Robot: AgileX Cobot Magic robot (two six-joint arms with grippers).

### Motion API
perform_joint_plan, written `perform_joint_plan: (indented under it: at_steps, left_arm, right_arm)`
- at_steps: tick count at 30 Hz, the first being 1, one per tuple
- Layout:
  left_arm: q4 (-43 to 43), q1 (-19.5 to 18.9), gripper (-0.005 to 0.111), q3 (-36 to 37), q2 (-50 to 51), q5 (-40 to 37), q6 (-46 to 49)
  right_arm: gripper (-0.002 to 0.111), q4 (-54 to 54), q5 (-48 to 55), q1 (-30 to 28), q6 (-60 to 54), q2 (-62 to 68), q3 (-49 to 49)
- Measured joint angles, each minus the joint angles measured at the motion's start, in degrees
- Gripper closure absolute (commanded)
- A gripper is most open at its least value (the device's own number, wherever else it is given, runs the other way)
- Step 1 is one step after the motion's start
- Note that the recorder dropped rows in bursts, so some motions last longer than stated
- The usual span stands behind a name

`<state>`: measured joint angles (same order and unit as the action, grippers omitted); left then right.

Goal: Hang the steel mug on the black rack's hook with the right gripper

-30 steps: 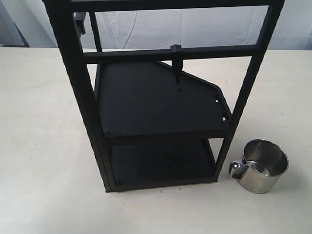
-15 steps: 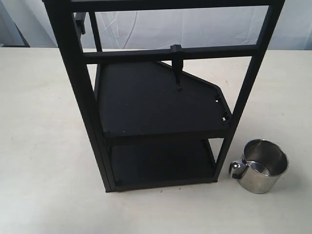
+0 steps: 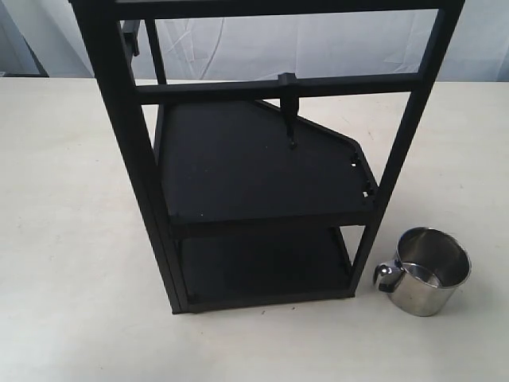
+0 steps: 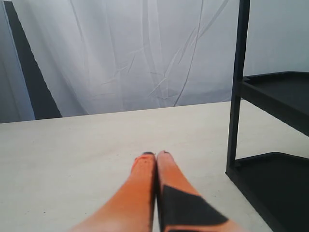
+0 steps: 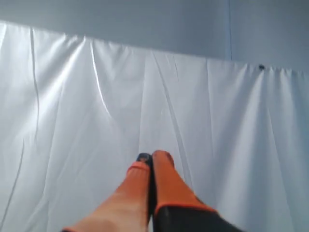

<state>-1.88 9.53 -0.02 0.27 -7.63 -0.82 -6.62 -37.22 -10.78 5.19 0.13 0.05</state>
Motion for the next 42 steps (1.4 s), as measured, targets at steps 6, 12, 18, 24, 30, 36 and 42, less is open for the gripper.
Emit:
perform_joint_plan:
  at_steps: [6, 12, 18, 24, 30, 36, 42]
  left_arm:
    - [0.0, 0.0, 0.105, 0.0, 0.0, 0.0, 0.0]
    - [0.0, 0.0, 0.105, 0.0, 0.0, 0.0, 0.0]
    - [0.0, 0.0, 0.105, 0.0, 0.0, 0.0, 0.0]
    - [0.0, 0.0, 0.105, 0.0, 0.0, 0.0, 0.0]
    - [0.0, 0.0, 0.105, 0.0, 0.0, 0.0, 0.0]
    - [0.0, 0.0, 0.105, 0.0, 0.0, 0.0, 0.0]
    - [0.0, 0.0, 0.105, 0.0, 0.0, 0.0, 0.0]
  right_arm:
    - [0.108, 5.79, -2.77, 0.0, 20.85, 0.0, 0.0]
    - [0.108, 4.08, 15.77, 0.0, 50.27, 0.0, 0.0]
    - [0.108, 5.38, 20.11, 0.0, 70.87, 0.0, 0.0]
    - [0.108, -9.97, 16.02, 0.0, 77.66, 0.0, -1.08]
    - [0.108, -58.53, 20.8, 0.0, 94.47, 9.38, -12.95]
    - [0.108, -89.57, 14.11, 0.0, 107.03, 32.51, -25.84]
    - [0.109, -92.61, 0.37, 0.0, 106.05, 56.63, -36.61]
